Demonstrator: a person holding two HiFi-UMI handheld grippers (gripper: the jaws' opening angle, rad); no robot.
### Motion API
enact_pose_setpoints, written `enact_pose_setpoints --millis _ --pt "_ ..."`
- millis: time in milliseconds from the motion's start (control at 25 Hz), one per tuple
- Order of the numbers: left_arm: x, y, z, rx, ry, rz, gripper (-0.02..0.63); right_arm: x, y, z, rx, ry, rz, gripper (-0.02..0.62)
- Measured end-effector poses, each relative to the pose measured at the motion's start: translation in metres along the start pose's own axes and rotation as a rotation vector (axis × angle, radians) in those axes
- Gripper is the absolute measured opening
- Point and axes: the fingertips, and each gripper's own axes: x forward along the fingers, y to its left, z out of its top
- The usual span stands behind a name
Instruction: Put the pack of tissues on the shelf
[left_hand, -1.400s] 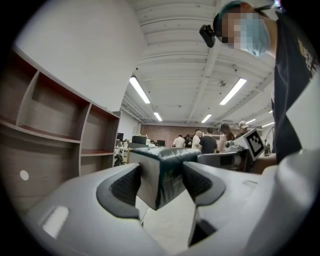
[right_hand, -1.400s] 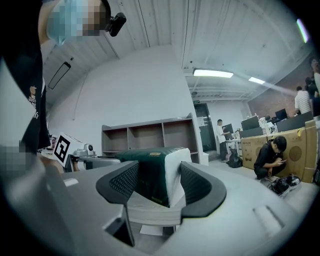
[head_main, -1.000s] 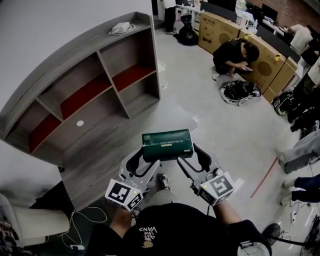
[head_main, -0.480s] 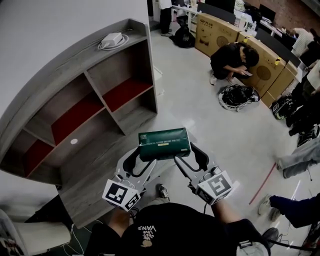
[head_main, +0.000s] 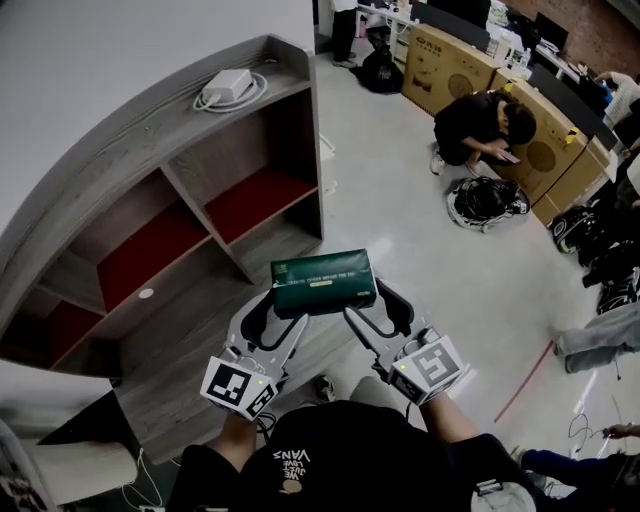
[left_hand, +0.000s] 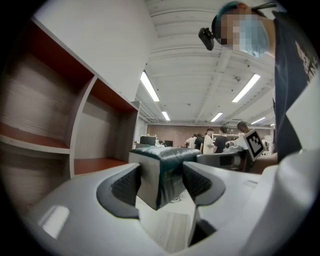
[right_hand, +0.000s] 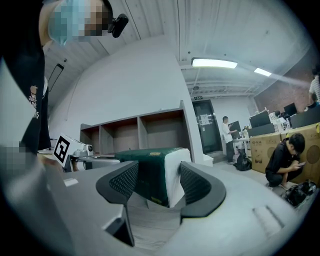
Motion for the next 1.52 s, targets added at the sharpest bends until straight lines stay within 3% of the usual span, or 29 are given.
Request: enact_pose_setpoints --millis 240,600,840,1200,1520 --pt "0.043 0.048 0.003 0.008 0.000 0.093 0.290 0.062 -0.042 0.007 -0.003 0.016 0.098 0.258" --pt "0.067 0.050 -0.003 -0.004 -0.038 0.276 0.288 0.085 -0.077 0.006 -0.034 0.040 0.278 0.258" --pt "0.081 0.079 0.020 0.052 -0.041 0.382 0.290 0.127 -0.089 0.024 -0.025 0.021 0.384 0.258" --pt "0.078 0.113 0.022 0.093 -0.052 0.493 0.290 0.171 -0.086 0.019 -0.011 0.021 0.476 0.258" --pt "0.080 0.147 -0.006 0.081 -0.028 0.535 0.290 0.208 -0.091 -0.010 0.005 0.006 0.460 0.258"
